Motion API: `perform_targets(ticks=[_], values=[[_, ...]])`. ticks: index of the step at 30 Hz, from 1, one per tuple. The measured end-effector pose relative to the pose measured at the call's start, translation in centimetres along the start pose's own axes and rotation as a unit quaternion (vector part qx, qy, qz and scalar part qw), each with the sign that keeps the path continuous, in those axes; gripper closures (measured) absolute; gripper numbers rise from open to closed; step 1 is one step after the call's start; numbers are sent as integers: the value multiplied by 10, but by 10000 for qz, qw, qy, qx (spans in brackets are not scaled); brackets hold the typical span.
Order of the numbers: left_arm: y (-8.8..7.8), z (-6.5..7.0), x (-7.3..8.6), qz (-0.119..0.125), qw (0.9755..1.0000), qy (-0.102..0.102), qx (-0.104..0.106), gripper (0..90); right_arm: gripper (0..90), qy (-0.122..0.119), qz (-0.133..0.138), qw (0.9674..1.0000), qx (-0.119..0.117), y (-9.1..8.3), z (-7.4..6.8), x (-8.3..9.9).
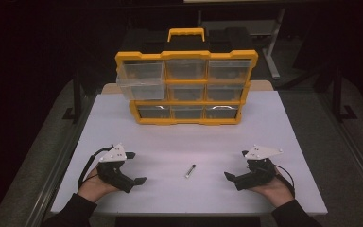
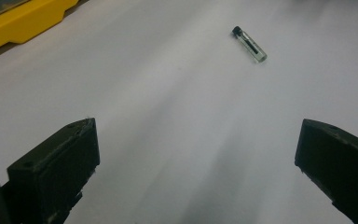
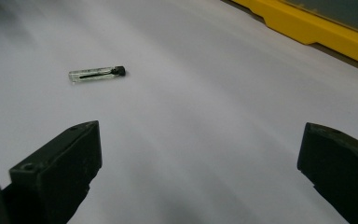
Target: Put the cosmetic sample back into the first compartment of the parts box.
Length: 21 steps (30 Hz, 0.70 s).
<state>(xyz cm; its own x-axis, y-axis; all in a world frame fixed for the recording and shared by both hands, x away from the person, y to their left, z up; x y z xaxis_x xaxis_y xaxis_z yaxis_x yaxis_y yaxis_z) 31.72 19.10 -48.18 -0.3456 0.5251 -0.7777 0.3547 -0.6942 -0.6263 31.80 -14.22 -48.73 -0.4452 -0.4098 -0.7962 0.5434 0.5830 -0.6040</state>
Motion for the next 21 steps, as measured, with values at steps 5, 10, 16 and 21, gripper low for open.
perform_targets(ticks=[5,10,16,21], values=[[-2,-1,-3,22,10000,-4,-23,0,0,35,108,9999,0,-4,0,-3],[3,1,-9,0,10000,-37,62,0,0,66,170,9998,-50,-6,-1,-4],[7,1,-17,20,9999,-64,122,0,0,64,163,9998,-84,-5,-1,-4],[11,2,-20,42,9998,-83,170,0,0,61,135,9998,-104,-2,-2,-3]])
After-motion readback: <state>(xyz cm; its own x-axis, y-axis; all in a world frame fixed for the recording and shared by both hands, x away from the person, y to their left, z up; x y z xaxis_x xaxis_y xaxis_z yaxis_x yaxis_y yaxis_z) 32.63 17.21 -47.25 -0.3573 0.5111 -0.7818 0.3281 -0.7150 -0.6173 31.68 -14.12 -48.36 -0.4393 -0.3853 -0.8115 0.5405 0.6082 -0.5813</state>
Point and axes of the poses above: each handheld gripper's, and its own axes: y roughly forward along the jaws, x roughly out of its underside, z roughly to its right, the point moved 9 cm from there along y, roughly forward along the jaws
